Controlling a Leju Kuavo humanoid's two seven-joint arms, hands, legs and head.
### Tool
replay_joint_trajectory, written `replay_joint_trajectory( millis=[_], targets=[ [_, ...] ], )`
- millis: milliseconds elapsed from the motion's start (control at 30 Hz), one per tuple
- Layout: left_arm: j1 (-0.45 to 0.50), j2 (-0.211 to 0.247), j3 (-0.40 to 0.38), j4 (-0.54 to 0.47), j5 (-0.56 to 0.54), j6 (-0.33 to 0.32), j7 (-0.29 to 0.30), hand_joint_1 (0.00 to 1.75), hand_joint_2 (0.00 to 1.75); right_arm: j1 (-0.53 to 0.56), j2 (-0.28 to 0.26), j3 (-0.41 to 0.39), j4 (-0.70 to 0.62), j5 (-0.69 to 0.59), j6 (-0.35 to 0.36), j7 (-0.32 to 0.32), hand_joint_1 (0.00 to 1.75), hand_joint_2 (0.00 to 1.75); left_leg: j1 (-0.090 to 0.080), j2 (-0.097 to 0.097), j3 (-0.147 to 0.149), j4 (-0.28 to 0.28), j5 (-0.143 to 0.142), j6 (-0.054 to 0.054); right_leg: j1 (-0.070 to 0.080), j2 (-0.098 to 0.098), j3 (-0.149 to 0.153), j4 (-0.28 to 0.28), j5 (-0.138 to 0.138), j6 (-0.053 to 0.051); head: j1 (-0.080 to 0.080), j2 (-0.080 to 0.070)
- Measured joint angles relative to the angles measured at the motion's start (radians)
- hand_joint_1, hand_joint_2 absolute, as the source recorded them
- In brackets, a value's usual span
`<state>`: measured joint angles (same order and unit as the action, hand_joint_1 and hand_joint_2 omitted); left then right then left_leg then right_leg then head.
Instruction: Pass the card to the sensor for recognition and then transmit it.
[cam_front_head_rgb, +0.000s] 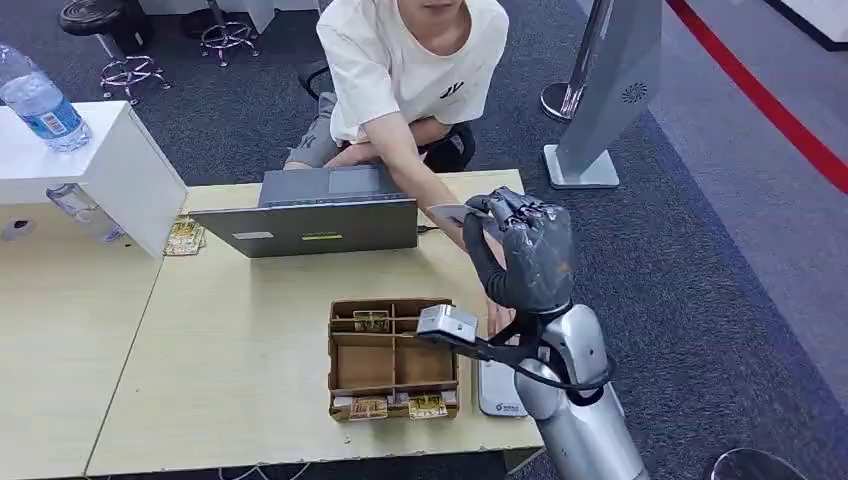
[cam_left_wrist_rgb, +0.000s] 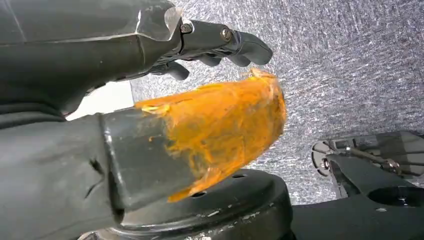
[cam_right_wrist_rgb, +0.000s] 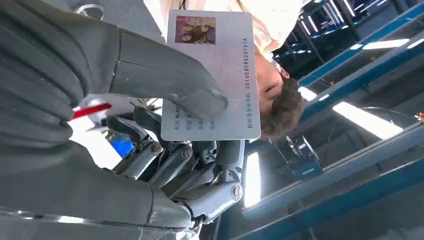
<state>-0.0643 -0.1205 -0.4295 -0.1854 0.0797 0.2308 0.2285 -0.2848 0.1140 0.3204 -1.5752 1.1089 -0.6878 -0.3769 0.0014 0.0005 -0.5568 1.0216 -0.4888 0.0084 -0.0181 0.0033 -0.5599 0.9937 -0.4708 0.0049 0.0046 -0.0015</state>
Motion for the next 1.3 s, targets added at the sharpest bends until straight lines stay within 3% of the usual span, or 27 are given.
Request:
replay_joint_trajectory(
  millis=[433,1300],
  targets=[
    [-0.003,0.000,-0.032,0.000,-0.030,-0.019,0.014,0.00,0.00,-0.080,0.074,-0.062,0.113,0.248,-0.002,-0.024,1.75,1.75,0.000,0.000,0.000,0.000,0.000,0.000,0.000,0.000,0.000,0.000,0.000,0.000,0.000,0.000],
    [-0.004,0.000,-0.047,0.000,-0.037,-0.021,0.019,0.00,0.00,-0.082,0.087,-0.083,0.121,0.330,-0.002,0.014,1.75,1.75,0.000,0.000,0.000,0.000,0.000,0.000,0.000,0.000,0.000,0.000,0.000,0.000,0.000,0.000]
  ],
)
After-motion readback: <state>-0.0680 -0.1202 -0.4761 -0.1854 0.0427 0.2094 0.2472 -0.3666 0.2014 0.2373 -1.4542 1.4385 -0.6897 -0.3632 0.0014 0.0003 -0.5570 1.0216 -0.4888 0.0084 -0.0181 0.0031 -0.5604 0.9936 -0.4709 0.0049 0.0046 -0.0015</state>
